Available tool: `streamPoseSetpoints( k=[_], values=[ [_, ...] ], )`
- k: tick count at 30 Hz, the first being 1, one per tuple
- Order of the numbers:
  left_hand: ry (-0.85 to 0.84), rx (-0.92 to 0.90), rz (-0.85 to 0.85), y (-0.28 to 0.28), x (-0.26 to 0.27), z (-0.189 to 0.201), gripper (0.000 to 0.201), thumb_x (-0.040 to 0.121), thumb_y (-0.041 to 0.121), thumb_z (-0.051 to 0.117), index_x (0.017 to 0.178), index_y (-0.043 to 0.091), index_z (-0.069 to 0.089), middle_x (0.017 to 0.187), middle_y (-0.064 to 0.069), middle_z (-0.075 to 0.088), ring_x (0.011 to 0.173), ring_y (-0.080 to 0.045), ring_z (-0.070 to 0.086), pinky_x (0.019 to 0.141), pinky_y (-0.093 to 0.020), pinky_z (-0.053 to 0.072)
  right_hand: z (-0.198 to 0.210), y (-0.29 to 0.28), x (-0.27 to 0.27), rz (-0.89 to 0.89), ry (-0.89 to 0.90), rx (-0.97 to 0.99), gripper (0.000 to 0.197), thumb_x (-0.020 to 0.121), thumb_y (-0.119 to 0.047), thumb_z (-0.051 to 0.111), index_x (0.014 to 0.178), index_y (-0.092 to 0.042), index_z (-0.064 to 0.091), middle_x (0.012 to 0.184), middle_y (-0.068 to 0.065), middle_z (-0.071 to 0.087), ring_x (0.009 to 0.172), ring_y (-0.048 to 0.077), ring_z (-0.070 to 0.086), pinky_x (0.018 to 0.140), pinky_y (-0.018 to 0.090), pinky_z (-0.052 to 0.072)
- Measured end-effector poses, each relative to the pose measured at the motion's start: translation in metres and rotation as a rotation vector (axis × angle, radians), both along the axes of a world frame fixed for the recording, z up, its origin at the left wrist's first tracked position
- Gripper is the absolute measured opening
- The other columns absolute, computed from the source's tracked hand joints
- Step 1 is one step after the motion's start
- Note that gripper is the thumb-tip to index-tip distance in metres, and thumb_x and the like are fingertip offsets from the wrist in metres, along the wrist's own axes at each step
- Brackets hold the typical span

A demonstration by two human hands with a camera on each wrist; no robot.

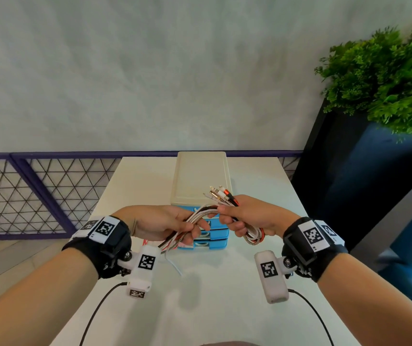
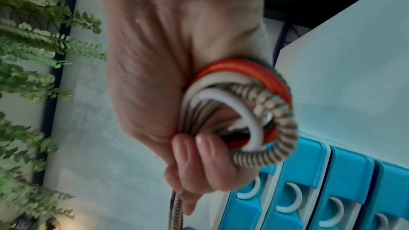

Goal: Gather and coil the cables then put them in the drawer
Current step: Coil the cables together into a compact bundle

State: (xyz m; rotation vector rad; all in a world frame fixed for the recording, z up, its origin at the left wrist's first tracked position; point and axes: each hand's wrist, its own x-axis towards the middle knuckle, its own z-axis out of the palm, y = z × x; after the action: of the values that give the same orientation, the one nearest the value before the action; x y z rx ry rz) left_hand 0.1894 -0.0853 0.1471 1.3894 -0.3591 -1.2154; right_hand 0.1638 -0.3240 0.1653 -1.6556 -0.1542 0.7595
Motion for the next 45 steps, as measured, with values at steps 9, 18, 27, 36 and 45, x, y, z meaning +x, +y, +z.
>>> streamPoseSetpoints(
  k=[9, 18, 27, 36, 45],
  values=[
    [0.037, -0.071, -0.043, -0.002, -0.009, -0.003, 0.017, 0.095, 0.025, 0.044, 0.104, 0.013, 0.052, 0.072, 0.004, 0.05, 0.064, -0.011, 0.051, 0.065, -0.023, 0.046, -0.01, -0.006, 0.005, -0.048, 0.007, 0.048, 0.018, 0.101, -0.022, 0.047, 0.107, -0.007, 0.055, 0.065, -0.004, 0.049, 0.048, 0.004, 0.035, 0.045, 0.014, 0.034],
    [-0.436, 0.254, 0.259, -0.037, -0.018, 0.002, 0.026, 0.104, 0.025, 0.029, 0.08, 0.017, 0.037, 0.065, 0.003, 0.035, 0.052, -0.011, 0.032, 0.053, -0.021, 0.037, -0.022, 0.012, 0.02, -0.401, -0.021, 0.218, 0.02, 0.104, -0.023, 0.04, 0.089, -0.012, 0.047, 0.061, -0.003, 0.042, 0.047, 0.007, 0.039, 0.044, 0.018, 0.038],
    [-1.328, 0.82, 0.301, -0.082, -0.042, 0.003, 0.013, 0.093, 0.008, 0.038, 0.105, 0.011, 0.041, 0.077, 0.001, 0.046, 0.076, -0.021, 0.052, 0.066, -0.033, 0.039, -0.02, 0.047, 0.022, -0.647, 0.207, 0.504, 0.034, 0.102, -0.03, 0.04, 0.089, -0.006, 0.06, 0.054, 0.004, 0.048, 0.049, 0.014, 0.042, 0.05, 0.025, 0.037],
    [-1.51, 0.906, 0.255, -0.095, -0.05, 0.024, 0.025, 0.094, 0.009, 0.04, 0.114, -0.003, 0.05, 0.089, -0.012, 0.063, 0.07, -0.025, 0.048, 0.064, -0.034, 0.033, -0.014, 0.039, 0.013, -0.541, 0.237, 0.592, 0.065, 0.085, -0.067, 0.051, 0.109, -0.009, 0.065, 0.075, 0.004, 0.06, 0.071, 0.021, 0.061, 0.073, 0.036, 0.049],
    [-0.981, 0.699, 0.078, -0.098, -0.029, 0.035, 0.028, 0.101, 0.024, 0.036, 0.094, 0.004, 0.053, 0.073, -0.006, 0.066, 0.066, -0.021, 0.062, 0.067, -0.03, 0.047, -0.014, 0.031, 0.022, -0.581, -0.022, 0.365, 0.03, 0.099, -0.035, 0.05, 0.077, -0.016, 0.054, 0.069, -0.002, 0.05, 0.057, 0.011, 0.048, 0.056, 0.023, 0.042]
  ],
)
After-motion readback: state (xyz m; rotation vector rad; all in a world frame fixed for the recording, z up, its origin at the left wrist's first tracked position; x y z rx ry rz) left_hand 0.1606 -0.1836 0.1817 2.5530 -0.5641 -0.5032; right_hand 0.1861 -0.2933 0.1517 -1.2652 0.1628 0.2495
